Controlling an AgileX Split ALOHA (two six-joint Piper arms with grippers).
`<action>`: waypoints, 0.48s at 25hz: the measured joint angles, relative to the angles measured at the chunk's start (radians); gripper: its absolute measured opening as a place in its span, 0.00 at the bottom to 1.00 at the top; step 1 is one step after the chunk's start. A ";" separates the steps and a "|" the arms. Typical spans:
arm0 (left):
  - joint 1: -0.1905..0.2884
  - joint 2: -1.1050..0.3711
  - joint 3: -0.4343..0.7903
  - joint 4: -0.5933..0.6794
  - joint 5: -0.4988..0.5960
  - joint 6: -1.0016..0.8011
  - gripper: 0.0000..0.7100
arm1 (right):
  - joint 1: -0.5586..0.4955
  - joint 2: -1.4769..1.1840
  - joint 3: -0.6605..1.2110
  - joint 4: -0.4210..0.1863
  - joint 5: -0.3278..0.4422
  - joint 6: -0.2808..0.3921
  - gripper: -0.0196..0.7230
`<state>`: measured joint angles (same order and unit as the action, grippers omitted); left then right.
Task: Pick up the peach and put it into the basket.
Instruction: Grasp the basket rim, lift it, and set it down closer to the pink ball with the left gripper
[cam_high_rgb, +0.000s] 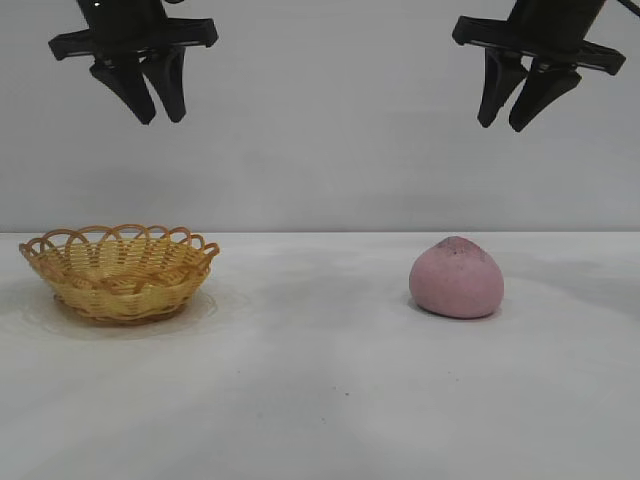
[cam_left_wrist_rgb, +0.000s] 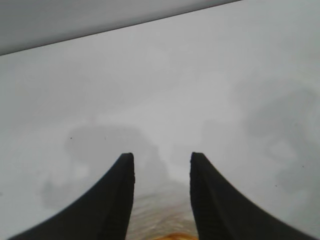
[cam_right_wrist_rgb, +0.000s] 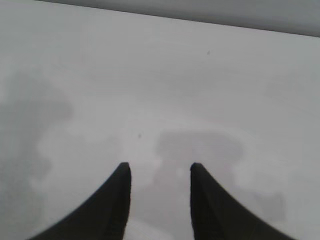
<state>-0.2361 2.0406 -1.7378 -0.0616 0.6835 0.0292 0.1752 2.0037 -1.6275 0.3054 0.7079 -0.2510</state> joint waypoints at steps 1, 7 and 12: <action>0.000 0.000 0.000 0.000 0.000 0.000 0.39 | 0.000 0.000 0.000 0.000 0.000 0.000 0.35; 0.000 0.000 0.000 0.000 0.004 0.000 0.39 | 0.000 0.000 -0.001 0.000 0.000 0.000 0.35; 0.000 0.000 0.000 0.000 0.023 0.009 0.39 | 0.000 0.000 -0.001 0.000 0.000 0.000 0.35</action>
<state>-0.2361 2.0406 -1.7378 -0.0612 0.7068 0.0383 0.1752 2.0037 -1.6283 0.3054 0.7079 -0.2510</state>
